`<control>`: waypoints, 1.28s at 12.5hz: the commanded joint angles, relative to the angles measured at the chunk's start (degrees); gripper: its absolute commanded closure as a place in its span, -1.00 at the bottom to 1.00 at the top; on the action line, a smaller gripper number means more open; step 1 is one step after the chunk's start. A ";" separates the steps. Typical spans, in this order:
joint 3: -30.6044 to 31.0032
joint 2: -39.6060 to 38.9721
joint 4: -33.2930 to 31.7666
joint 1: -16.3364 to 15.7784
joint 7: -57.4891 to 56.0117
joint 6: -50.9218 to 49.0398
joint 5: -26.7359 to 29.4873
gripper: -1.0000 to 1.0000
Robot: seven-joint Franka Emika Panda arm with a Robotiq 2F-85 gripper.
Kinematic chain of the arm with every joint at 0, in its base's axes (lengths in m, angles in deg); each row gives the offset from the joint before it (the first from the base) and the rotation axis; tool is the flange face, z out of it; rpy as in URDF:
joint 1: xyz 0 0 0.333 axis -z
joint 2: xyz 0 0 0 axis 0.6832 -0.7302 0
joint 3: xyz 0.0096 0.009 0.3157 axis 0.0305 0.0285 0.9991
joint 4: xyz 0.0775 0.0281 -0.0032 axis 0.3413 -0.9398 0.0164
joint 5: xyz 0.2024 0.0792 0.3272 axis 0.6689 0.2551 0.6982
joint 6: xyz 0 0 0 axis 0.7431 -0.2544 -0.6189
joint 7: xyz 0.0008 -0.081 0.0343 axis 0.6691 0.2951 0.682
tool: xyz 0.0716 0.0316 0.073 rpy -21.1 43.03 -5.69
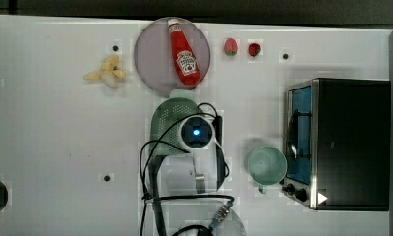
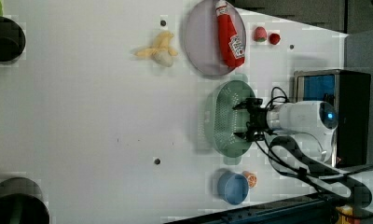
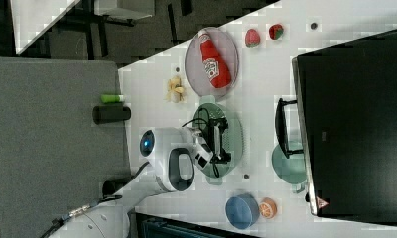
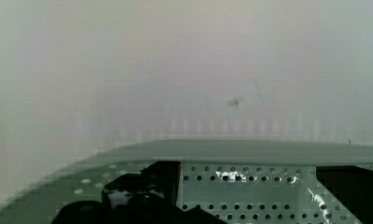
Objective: Drag strainer left to right.
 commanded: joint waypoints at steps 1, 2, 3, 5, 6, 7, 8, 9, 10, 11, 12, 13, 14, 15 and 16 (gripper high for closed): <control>-4.13 1.11 0.83 1.77 -8.47 1.62 -0.80 -1.00; -5.21 1.11 0.89 2.00 -9.38 2.08 -0.79 -1.00; -6.22 1.11 0.90 2.21 -9.67 2.28 -0.79 -1.00; -7.79 1.10 0.94 2.45 -9.89 2.30 -0.79 -1.00; -8.26 1.09 0.96 2.61 -9.89 2.29 -0.79 -1.00; -8.56 1.09 1.01 2.76 -10.08 2.30 -0.79 -1.00; -8.82 1.09 1.06 2.80 -10.96 2.33 -0.79 -1.00; -8.79 1.10 1.18 2.78 -12.23 2.38 -0.80 -1.00; -8.50 1.19 1.51 2.75 -13.76 2.36 -0.79 -1.00; -7.93 1.65 1.87 2.75 -15.62 2.29 -0.79 -1.00; -7.00 2.81 1.93 2.75 -18.30 1.54 -0.79 -1.00; -5.97 4.58 1.92 2.75 -20.41 -0.61 -0.79 -1.00; -4.90 6.90 2.07 2.76 -22.05 -3.60 -0.79 -1.00; -3.77 9.52 2.70 2.75 -23.38 -7.43 -0.79 -1.00; -2.59 12.26 3.88 2.75 -24.19 -12.57 -0.65 -1.00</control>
